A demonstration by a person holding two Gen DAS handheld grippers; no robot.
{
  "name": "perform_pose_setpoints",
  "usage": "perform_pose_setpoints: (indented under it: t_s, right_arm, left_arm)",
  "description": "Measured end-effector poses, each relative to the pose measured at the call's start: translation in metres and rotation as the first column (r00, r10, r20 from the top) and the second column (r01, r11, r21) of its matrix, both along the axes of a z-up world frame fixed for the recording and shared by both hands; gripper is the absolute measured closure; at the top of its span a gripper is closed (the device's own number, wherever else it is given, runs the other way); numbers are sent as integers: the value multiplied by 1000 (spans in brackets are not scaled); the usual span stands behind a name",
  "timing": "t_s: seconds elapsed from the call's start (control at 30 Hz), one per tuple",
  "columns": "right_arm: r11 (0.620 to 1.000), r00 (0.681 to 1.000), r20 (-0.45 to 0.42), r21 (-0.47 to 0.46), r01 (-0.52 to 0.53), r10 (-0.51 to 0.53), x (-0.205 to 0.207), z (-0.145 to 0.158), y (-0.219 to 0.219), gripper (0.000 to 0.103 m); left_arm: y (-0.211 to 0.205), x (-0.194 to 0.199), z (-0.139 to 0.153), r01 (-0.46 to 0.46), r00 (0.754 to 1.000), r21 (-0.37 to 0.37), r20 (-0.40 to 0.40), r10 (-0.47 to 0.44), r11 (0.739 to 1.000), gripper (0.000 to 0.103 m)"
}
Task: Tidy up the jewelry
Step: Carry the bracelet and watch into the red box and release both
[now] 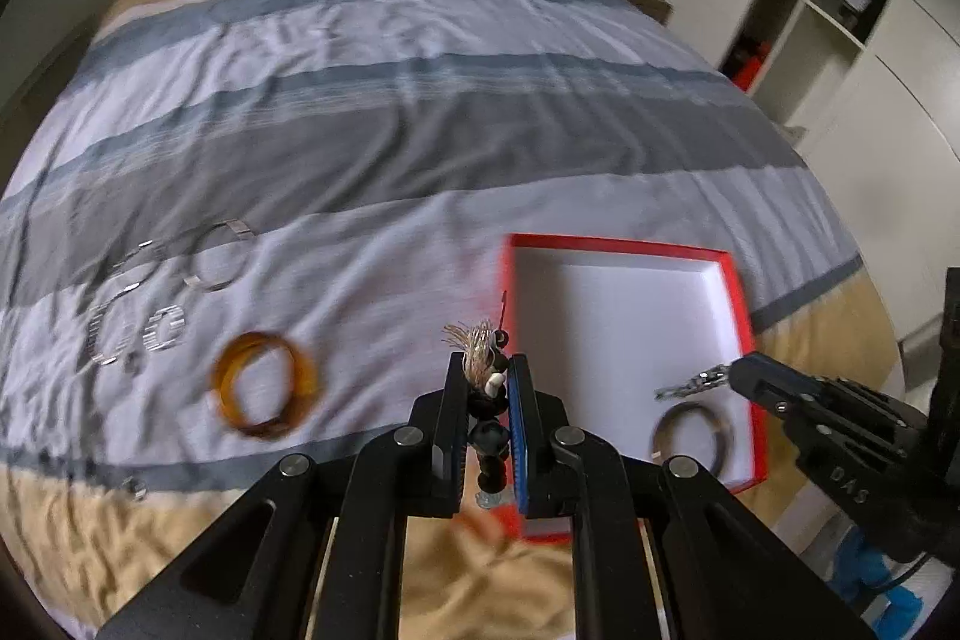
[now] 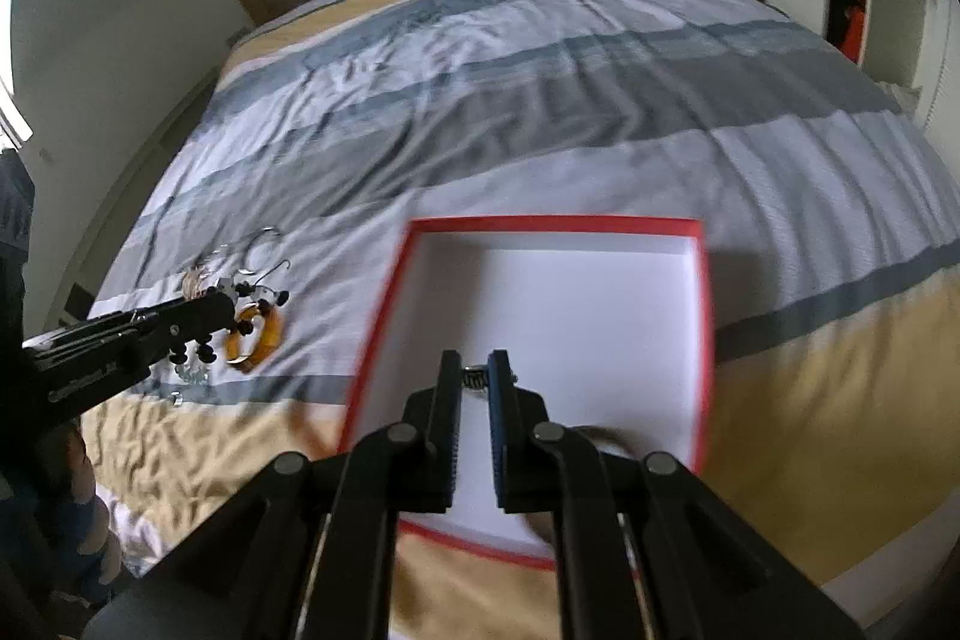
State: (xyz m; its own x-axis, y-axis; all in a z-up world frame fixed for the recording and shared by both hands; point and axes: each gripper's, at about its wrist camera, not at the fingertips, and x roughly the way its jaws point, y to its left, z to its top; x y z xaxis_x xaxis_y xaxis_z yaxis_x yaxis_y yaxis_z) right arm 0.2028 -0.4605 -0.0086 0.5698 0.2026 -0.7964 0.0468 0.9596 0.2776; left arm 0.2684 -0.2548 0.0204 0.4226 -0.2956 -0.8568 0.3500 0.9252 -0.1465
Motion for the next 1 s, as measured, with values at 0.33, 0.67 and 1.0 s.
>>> perform_pose_setpoints:
  t_s: [0.33, 0.67, 1.0]
  right_arm:
    - [999, 998, -57, -23, 23, -24, 22, -54, -36, 95]
    - [1000, 997, -72, -23, 9, -11, 36, -79, -46, 92]
    - [997, 996, -85, -70, -11, 5, 39, -75, -37, 80]
  left_arm:
    - [-75, 15, -59, 100, 994, 20, -56, -99, 995, 91]
    - [-74, 32, -117, 74, 990, 45, -123, -67, 996, 91]
    - [-70, 32, -115, 85, 990, 25, -111, -82, 996, 84]
